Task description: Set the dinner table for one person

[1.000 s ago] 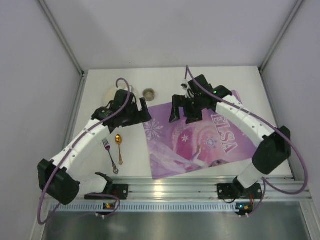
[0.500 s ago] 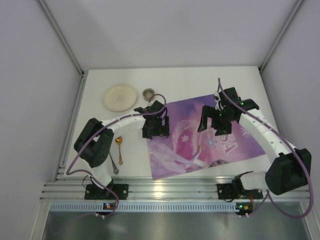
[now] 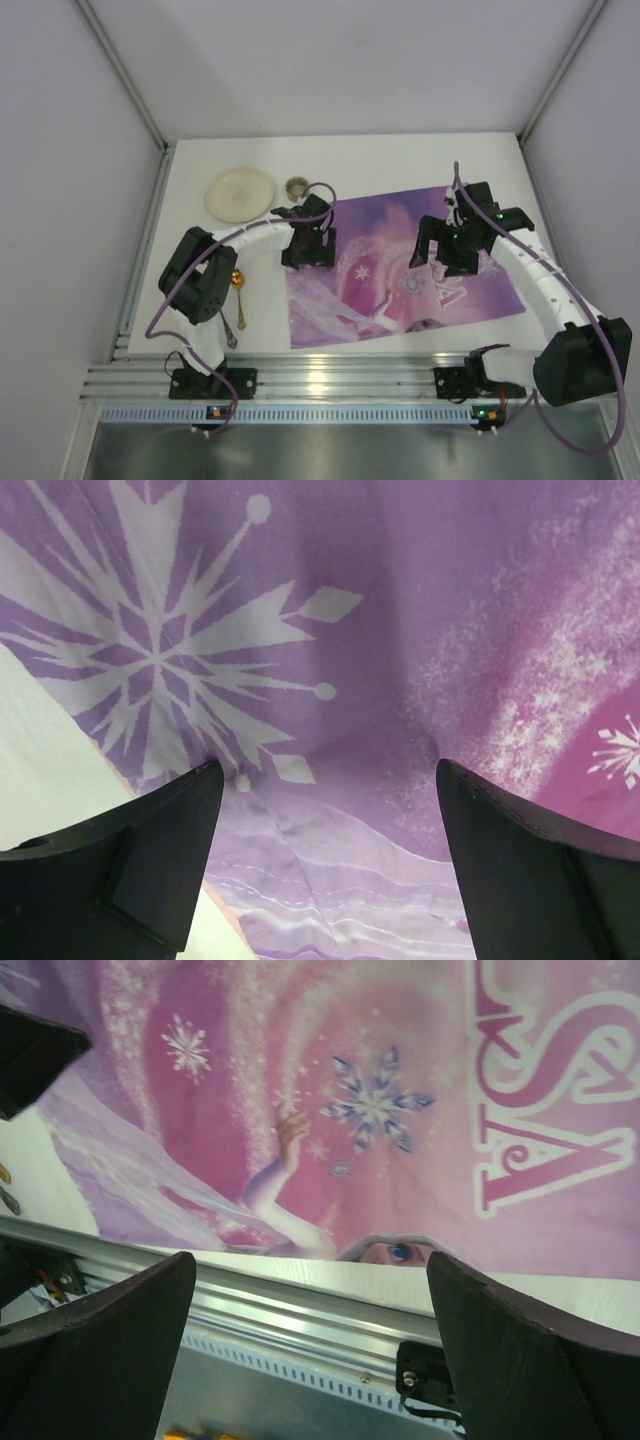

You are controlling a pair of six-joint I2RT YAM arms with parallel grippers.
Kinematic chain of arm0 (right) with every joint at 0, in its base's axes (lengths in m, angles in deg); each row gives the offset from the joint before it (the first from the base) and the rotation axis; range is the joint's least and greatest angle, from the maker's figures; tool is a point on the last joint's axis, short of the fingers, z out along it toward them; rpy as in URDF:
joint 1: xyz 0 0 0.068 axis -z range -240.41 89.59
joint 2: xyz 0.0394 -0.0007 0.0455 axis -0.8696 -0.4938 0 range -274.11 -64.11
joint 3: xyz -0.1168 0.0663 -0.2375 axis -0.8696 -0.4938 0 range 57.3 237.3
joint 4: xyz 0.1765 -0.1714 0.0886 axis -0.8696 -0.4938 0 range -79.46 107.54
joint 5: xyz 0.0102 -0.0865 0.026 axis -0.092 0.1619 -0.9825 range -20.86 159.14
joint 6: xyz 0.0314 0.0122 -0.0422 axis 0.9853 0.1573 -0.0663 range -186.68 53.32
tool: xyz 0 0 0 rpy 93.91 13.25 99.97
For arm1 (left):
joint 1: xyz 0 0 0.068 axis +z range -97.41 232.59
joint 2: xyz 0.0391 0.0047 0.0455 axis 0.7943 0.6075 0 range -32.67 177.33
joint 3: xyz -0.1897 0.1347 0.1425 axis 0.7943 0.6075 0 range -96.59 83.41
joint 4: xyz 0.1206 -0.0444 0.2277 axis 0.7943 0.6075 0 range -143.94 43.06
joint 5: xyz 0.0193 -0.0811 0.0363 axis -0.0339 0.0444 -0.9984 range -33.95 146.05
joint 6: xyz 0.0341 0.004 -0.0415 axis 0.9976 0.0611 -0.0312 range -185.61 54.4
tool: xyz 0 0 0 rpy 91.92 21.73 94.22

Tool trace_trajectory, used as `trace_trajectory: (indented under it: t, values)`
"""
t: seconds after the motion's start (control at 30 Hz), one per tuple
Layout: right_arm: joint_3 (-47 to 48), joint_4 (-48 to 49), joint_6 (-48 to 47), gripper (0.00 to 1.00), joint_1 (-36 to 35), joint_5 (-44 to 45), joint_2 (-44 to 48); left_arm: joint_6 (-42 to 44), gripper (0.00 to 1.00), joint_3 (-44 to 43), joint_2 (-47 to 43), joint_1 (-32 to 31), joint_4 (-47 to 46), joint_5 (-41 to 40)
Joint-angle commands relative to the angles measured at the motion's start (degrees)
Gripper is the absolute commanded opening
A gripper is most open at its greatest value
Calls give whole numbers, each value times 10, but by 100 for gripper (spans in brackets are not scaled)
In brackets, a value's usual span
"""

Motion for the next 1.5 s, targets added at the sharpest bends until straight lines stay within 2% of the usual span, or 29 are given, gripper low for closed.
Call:
trace_trajectory:
  t: [0.0, 0.1, 0.23, 0.4, 0.5, 0.67, 0.87, 1.07, 1.2, 1.33, 1.47]
  values:
    - [-9, -5, -13, 100, 15, 7, 20, 58, 93, 15, 3, 44, 27, -42]
    - [-13, -2, -15, 100, 19, 7, 16, 72, 93, 26, -13, 95, 30, -40]
    - [-17, 0, -17, 100, 22, 7, 10, 84, 93, 33, -26, 131, 34, -37]
    - [-16, 5, -17, 100, 26, 7, 1, 88, 92, 11, -43, 142, 63, -36]
    - [-17, 7, -16, 100, 27, 8, -1, 82, 93, -17, -75, 143, 84, -46]
    - [-18, 7, -14, 100, 28, 8, -6, 83, 95, -116, -86, 150, 127, -64]
    - [-19, 3, -13, 100, 31, 14, 0, 76, 98, -236, -43, 182, 114, -62]
    - [-20, -14, -13, 100, 37, 27, 16, 47, 96, -342, 71, 221, 77, -13]
    - [-24, -23, -11, 100, 41, 37, 32, 45, 94, -388, 127, 229, 58, 28]
    - [-31, -29, -7, 100, 46, 44, 40, 41, 92, -415, 164, 240, 54, 25]
    - [-32, -34, -2, 100, 50, 48, 42, 36, 90, -418, 186, 277, 55, 22]
